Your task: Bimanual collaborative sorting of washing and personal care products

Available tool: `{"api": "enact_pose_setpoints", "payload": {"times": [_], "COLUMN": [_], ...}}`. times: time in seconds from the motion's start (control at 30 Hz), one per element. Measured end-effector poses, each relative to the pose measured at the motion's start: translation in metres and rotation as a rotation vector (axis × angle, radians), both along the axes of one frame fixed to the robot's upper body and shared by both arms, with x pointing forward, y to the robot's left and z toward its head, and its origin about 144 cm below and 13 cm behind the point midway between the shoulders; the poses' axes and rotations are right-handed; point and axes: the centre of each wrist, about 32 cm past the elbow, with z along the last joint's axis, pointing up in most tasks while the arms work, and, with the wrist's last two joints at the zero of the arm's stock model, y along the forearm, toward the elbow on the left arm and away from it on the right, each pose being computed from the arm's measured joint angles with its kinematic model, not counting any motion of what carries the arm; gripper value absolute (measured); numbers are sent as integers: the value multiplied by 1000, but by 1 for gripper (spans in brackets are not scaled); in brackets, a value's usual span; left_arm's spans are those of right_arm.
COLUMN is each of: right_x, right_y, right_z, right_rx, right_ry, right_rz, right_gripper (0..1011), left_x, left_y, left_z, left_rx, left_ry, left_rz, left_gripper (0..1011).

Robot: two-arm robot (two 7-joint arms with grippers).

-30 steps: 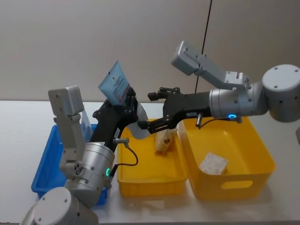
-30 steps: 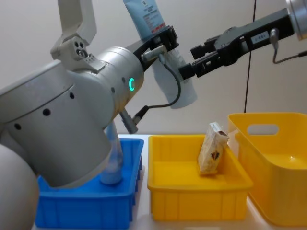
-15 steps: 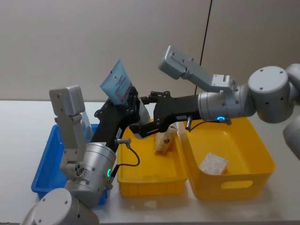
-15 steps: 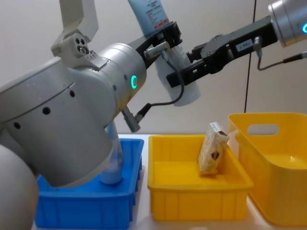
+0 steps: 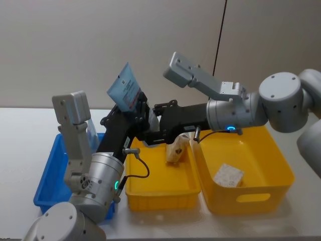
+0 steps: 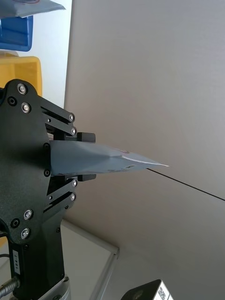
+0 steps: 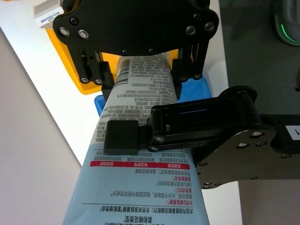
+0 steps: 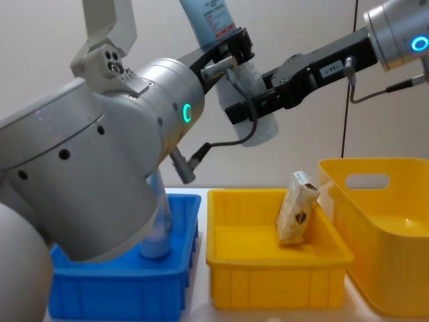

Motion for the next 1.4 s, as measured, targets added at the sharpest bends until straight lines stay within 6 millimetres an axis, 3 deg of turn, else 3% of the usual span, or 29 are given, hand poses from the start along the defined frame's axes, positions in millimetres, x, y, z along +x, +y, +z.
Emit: {"api": "enact_pose_setpoints", "payload": {"times": [0.37, 0.93, 1.4], "right_x": [1, 1, 1], "right_y": [2, 3, 3], "right_z": [0, -1, -1], "right_rx": [-2, -4, -6], "right_ry": [0, 1, 2], "right_rz": [1, 2, 2], "right_gripper": [441, 349, 273], "left_x": [0, 0, -1], "left_y": [0, 0, 0], "left_z": [0, 0, 1], "left_rx": [1, 1, 0], "left_ry": [0, -2, -4], "left_rz": [3, 3, 3], "left_gripper": [306, 306, 732]}}
